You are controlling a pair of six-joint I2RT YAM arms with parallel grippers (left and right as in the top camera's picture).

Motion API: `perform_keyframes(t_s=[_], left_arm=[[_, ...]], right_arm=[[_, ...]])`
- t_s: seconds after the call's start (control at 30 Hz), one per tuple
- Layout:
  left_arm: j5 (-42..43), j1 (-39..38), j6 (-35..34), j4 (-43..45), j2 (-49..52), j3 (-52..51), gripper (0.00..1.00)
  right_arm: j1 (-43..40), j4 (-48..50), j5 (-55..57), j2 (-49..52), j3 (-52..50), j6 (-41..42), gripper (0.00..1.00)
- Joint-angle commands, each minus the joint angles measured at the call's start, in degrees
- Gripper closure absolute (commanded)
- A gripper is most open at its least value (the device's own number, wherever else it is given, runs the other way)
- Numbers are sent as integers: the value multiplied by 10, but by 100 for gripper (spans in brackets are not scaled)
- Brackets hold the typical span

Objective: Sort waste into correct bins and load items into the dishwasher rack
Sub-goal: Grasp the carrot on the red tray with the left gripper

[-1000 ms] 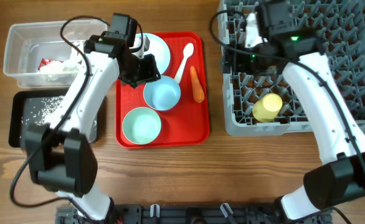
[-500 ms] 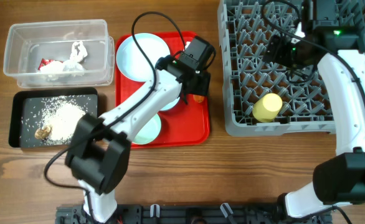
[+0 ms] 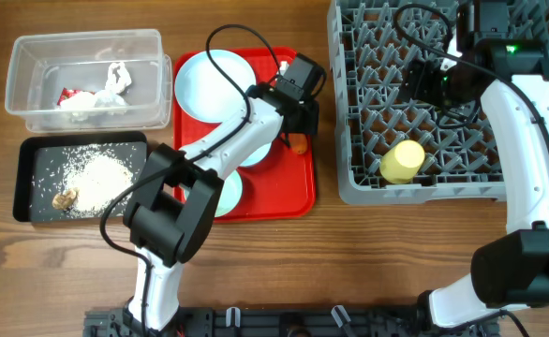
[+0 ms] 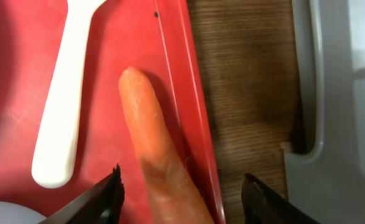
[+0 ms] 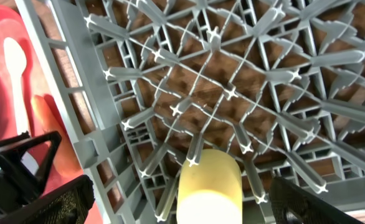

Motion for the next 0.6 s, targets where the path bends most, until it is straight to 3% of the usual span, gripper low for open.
perform_keyframes(t_s=[0.0, 0.33, 0.47, 0.5, 0.57], left_arm=[[4, 3, -60, 0, 10, 10, 40], [-55, 7, -161, -26, 43, 10, 48], [-52, 10, -165, -22, 52, 10, 50], [-52, 10, -165, -21, 52, 10, 54], [-52, 9, -165, -18, 52, 10, 74]], right_arm=[[2, -6, 0, -19, 10, -12, 7], [2, -12, 0, -19, 9, -25, 7], [2, -12, 0, -19, 9, -26, 7], [2, -12, 0, -19, 9, -26, 7], [2, -12, 0, -19, 9, -27, 7]])
